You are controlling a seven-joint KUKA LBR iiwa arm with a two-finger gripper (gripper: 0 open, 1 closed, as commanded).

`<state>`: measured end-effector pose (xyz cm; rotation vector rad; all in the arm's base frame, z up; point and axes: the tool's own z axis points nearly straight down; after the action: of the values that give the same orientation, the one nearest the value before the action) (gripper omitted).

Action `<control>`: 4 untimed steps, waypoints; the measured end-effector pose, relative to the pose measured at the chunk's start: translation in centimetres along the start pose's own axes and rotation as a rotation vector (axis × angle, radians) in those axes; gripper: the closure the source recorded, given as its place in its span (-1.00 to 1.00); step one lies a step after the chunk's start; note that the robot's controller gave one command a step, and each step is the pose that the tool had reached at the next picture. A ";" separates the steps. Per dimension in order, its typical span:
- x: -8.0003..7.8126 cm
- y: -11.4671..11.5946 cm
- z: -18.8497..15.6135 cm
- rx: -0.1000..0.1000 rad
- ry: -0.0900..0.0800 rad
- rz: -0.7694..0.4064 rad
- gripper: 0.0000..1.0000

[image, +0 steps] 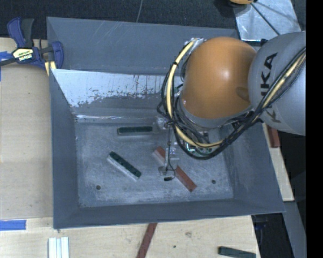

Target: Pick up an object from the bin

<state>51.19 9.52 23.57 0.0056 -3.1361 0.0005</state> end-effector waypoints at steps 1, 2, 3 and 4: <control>-0.2 -0.1 -0.4 -0.001 -0.009 0.003 -1.00; -1.4 0.2 4.2 -0.003 -0.016 0.032 -1.00; -1.4 1.5 9.8 -0.002 -0.011 0.188 -1.00; -4.4 3.8 13.2 -0.001 -0.008 0.162 -1.00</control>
Offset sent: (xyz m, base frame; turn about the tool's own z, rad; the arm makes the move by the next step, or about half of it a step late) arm 0.0340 0.0096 -0.1628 0.1023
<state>55.52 13.35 10.31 -0.2487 -3.1344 -0.0005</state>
